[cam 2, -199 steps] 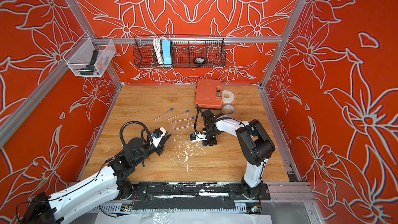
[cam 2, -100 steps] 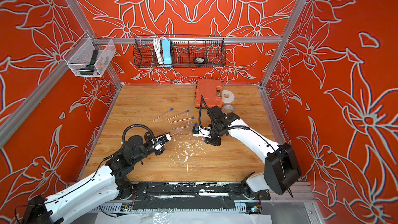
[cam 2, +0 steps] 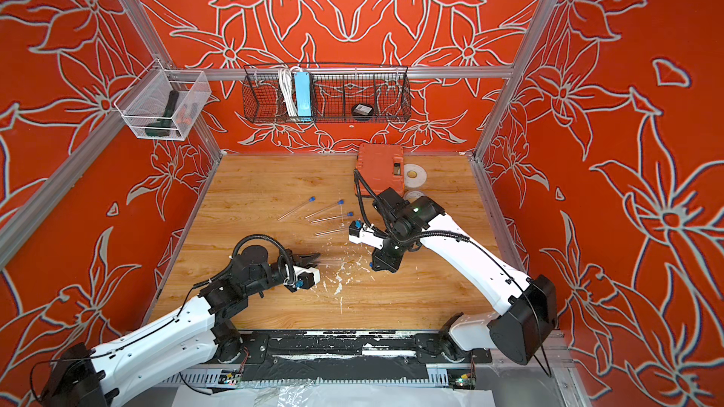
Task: Insert stoppers into test tubes
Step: Pick up the stopper from the center of the board, then insert the stopper into the test tube.
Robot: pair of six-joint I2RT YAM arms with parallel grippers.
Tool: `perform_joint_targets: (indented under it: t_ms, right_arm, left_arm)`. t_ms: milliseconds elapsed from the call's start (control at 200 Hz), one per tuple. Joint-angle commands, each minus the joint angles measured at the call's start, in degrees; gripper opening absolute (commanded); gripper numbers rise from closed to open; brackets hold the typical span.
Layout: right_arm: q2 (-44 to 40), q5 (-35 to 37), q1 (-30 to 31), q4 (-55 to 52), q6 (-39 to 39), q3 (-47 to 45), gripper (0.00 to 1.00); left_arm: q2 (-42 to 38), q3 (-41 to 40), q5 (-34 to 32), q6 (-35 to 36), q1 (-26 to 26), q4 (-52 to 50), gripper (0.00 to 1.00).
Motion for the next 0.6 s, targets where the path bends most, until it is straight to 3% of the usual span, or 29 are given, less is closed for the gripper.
perform_joint_targets:
  t_ms: [0, 165, 596]
  right_arm:
    - [2.66, -3.46, 1.86, -3.36, 1.07, 3.86, 0.06]
    - [5.63, -5.98, 4.53, -1.92, 1.13, 7.21, 0.06]
    - [10.42, -4.10, 8.00, 0.93, 1.61, 11.01, 0.04]
  left_arm:
    - [0.40, 1.14, 1.11, 4.43, -0.48, -0.72, 0.00]
    - [0.23, 1.58, 0.17, 4.98, -0.82, -0.59, 0.00]
    - [-0.03, 2.00, 0.10, 3.51, -1.09, 0.16, 0.00]
